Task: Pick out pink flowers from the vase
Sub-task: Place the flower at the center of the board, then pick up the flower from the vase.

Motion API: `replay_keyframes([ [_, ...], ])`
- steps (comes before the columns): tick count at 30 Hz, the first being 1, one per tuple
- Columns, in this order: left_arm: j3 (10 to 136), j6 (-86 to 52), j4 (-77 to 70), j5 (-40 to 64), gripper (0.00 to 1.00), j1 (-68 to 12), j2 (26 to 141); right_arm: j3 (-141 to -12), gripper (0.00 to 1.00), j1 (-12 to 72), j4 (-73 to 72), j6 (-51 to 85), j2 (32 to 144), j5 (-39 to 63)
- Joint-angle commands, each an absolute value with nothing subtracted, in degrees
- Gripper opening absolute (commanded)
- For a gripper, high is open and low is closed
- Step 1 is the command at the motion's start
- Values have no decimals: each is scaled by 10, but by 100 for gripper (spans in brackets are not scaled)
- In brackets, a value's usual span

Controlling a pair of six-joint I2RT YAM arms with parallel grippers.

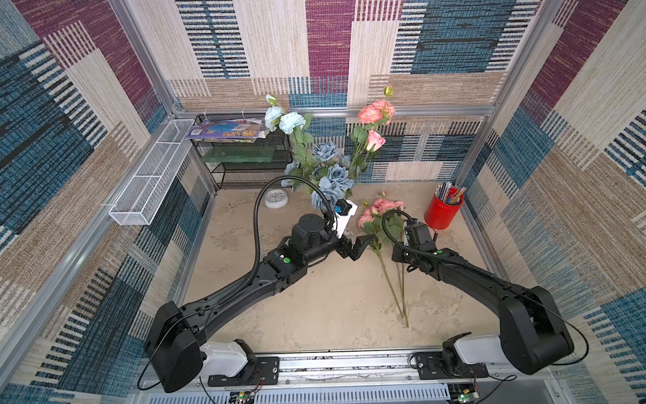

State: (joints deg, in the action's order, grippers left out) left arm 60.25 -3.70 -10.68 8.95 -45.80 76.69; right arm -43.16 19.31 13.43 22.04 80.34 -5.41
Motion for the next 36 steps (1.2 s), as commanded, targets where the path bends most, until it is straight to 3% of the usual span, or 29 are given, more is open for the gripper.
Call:
replay_keyframes([
  [1, 601, -23, -117, 84, 99, -458, 762, -425, 0, 198, 82, 233, 826, -81],
  [11, 606, -31, -120, 90, 99, -458, 777, -446, 0, 193, 76, 236, 817, -47],
  [20, 633, -40, -109, 88, 100, -457, 795, -457, 0, 115, 62, 289, 779, 209],
  [24, 646, -49, -107, 83, 99, -458, 809, -467, 1, 98, 60, 306, 762, 271],
  [25, 651, -52, -106, 81, 100, -457, 814, -467, 11, 98, 60, 305, 756, 272],
  [28, 665, -58, -97, 72, 99, -458, 835, -453, 64, 97, 54, 301, 726, 246],
  [30, 677, -63, -87, 68, 99, -458, 850, -438, 92, 98, 54, 294, 707, 223],
  [31, 684, -65, -81, 67, 99, -458, 859, -431, 99, 98, 56, 289, 699, 211],
  [36, 716, -79, -58, 14, 100, -459, 897, -382, 96, 98, 54, 281, 656, 160],
])
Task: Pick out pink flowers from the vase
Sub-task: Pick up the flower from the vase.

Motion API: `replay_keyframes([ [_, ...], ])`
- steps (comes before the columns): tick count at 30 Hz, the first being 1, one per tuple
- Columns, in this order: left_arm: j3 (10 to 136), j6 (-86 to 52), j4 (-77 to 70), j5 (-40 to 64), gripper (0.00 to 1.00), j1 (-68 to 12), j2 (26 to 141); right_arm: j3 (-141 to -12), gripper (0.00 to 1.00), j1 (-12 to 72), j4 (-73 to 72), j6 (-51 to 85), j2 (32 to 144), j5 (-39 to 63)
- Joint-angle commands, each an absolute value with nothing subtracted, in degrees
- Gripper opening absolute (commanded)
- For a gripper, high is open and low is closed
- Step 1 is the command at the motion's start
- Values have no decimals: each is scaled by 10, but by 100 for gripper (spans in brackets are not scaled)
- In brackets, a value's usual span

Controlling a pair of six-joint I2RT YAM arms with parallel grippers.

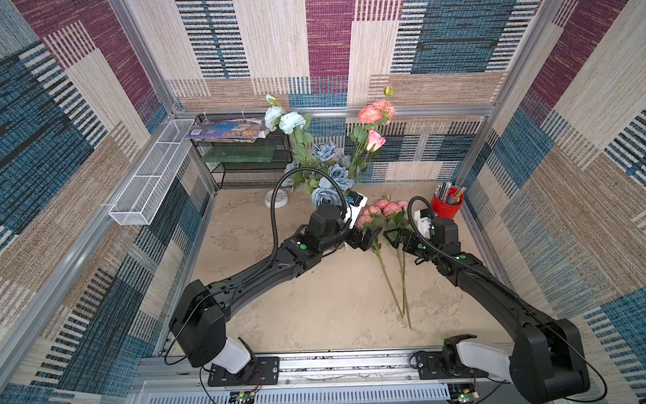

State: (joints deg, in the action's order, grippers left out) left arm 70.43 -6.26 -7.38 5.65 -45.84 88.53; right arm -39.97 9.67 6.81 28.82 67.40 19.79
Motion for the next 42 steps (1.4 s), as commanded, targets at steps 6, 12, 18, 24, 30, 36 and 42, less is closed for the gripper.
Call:
replay_keyframes([
  [6, 738, -87, -66, -125, 99, -463, 946, -330, 97, 98, 27, 280, 605, 133],
  [12, 788, -90, -81, -197, 97, -465, 993, -317, 98, 98, 13, 281, 596, 143],
  [18, 854, -68, -71, -246, 96, -466, 1039, -304, 99, 99, 3, 284, 596, 147],
  [24, 883, -30, -83, -327, 94, -467, 1073, -301, 99, 100, 0, 282, 596, 149],
  [30, 883, -10, -132, -337, 82, -467, 1091, -298, 99, 101, -4, 283, 603, 153],
  [36, 902, 0, -151, -342, 58, -467, 1112, -298, 99, 101, -1, 281, 604, 151],
  [42, 910, 7, -149, -347, 36, -468, 1119, -297, 99, 101, 0, 281, 602, 148],
])
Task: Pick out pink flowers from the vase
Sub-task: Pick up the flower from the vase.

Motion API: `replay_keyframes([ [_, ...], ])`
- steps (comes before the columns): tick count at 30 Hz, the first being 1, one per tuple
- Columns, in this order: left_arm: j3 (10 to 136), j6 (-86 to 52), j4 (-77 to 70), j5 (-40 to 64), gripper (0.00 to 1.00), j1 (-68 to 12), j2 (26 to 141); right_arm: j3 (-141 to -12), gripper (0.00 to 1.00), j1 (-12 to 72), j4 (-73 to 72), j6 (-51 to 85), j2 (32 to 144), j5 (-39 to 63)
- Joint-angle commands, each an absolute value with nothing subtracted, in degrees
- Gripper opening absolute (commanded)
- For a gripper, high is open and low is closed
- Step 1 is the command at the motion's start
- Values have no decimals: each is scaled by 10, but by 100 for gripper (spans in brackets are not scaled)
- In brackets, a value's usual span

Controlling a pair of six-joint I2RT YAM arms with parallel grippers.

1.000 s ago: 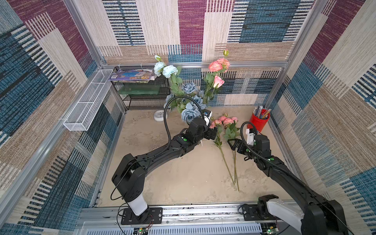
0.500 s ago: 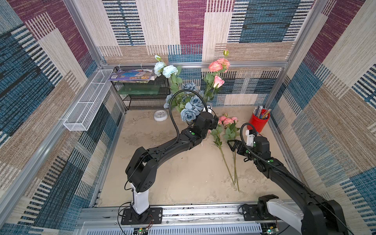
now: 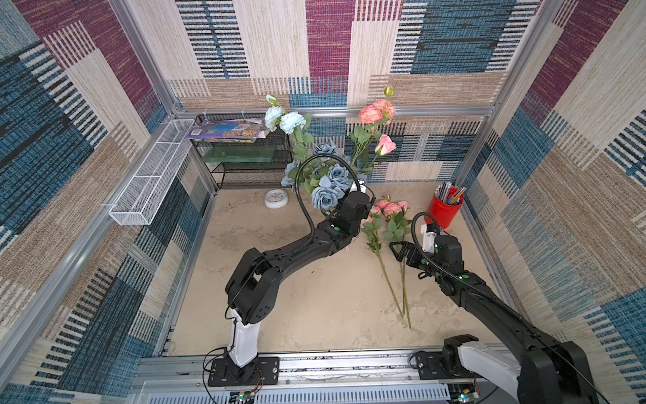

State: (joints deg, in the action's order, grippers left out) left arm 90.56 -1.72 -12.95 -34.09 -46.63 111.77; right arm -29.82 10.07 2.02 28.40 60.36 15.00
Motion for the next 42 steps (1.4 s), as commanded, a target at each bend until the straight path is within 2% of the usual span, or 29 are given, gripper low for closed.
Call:
replay_keyframes([
  [1, 909, 8, -149, -348, 32, -467, 1118, -297, 99, 101, 0, 281, 603, 148],
  [6, 900, 14, -149, -345, 21, -467, 1107, -295, 99, 101, -2, 282, 604, 149],
  [16, 910, 25, -137, -287, 15, -467, 1068, -296, 100, 101, 0, 281, 602, 148],
  [25, 946, 15, -91, -212, 1, -467, 1035, -299, 100, 101, 3, 280, 598, 147],
  [34, 1012, 42, -77, -152, 0, -466, 1024, -309, 100, 101, 17, 276, 589, 145],
  [42, 1158, 107, -36, -97, 0, -466, 1033, -339, 97, 102, 60, 272, 562, 159],
])
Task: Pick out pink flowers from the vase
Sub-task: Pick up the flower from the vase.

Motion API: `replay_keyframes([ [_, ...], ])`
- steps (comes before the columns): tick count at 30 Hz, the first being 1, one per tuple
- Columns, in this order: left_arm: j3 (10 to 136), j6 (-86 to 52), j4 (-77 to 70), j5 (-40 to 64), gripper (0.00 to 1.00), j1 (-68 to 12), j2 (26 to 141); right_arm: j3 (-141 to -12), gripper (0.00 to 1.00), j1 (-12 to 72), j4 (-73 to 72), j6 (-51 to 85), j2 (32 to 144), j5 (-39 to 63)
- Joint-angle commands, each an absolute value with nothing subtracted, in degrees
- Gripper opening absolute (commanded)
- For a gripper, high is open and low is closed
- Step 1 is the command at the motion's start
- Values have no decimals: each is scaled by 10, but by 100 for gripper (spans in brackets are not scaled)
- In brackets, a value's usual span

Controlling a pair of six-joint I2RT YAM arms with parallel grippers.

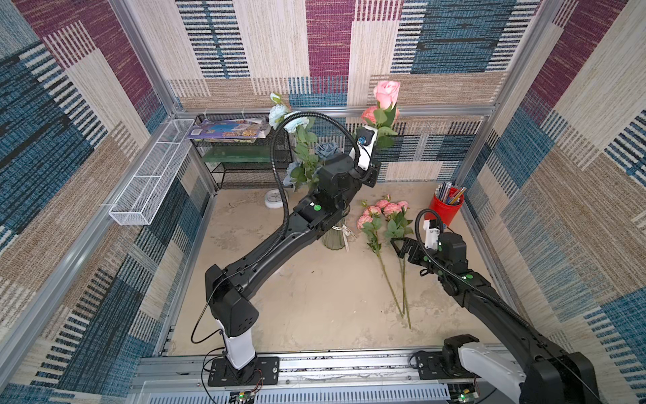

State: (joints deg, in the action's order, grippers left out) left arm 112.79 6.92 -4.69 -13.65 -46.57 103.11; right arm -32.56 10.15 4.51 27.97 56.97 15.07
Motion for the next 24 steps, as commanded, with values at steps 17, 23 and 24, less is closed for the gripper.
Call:
replay_keyframes([
  [17, 1376, -6, 223, 388, 0, -423, 1073, -481, 96, 102, 52, 259, 330, 286],
  [23, 1325, -59, 247, 550, 0, -419, 1080, -491, 98, 104, 29, 239, 323, 316],
  [24, 1305, -77, 229, 567, 0, -419, 1077, -493, 94, 104, 33, 245, 333, 314],
])
